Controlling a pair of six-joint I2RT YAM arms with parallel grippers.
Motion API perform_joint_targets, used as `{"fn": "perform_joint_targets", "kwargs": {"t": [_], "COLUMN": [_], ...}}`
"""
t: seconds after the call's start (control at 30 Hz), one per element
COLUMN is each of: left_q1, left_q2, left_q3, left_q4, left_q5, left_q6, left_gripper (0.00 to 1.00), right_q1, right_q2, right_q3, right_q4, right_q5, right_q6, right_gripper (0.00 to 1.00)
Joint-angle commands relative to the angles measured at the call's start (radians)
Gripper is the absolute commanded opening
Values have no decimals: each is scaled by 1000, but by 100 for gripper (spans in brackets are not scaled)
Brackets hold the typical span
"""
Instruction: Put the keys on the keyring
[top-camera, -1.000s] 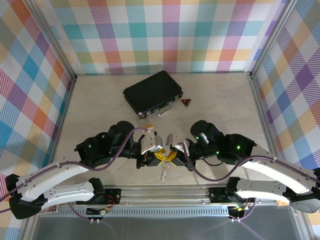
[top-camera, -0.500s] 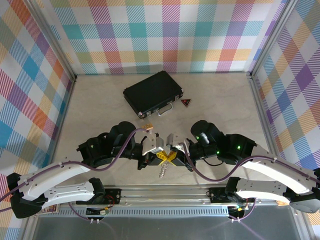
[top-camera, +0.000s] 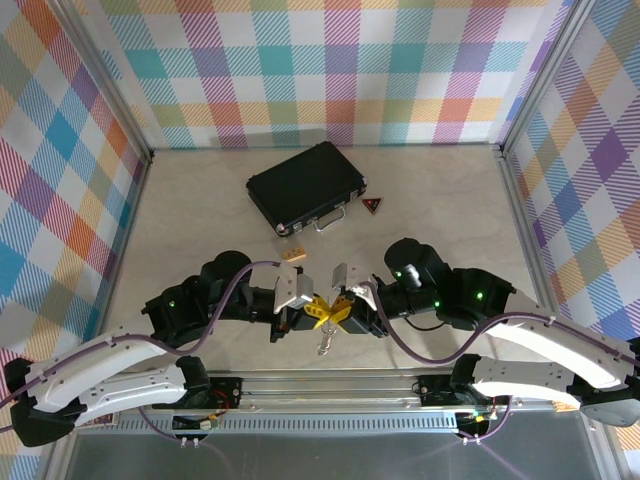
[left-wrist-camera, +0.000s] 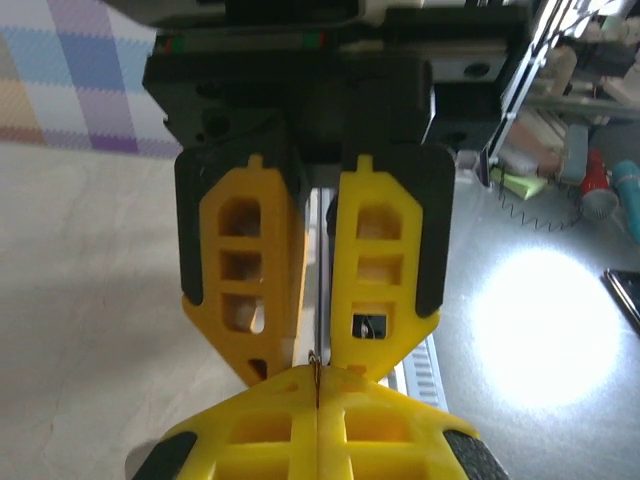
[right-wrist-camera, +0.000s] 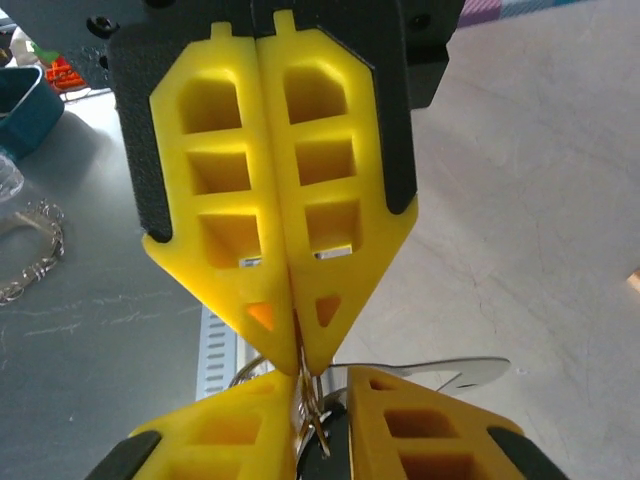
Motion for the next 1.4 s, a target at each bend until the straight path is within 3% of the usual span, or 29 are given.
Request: {"fn": "perform_joint_targets", "kwargs": {"t": [0.0, 0.4, 0.6, 0.77, 1.17, 1.37], "left_q1": [-4, -4, -5, -5, -4, -5], "left_q2": [-48, -84, -87, -102, -123, -122], "left_q3": [-28, -67, -78, -86, -103, -101], "left_q4": [161, 287, 267, 253, 257, 254], "left_q5": [27, 91, 84, 76, 65, 63], "left_q6": [-39, -130, -127, -125, -131, -127], "left_gripper": [0, 0, 0, 0, 0, 0], "right_q1": [7, 7, 7, 6, 7, 7], "right_q2": [-23, -109, -132, -113, -96, -95], "right_q3": [-3, -58, -71, -66, -95, -103], "right_q4": [68, 187, 221, 219, 274, 279], "right_q5": [-5, -37, -38, -49, -85, -80], "right_q6": [18, 12, 8, 21, 62, 60], "right_gripper": [19, 16, 3, 16, 19, 6]}}
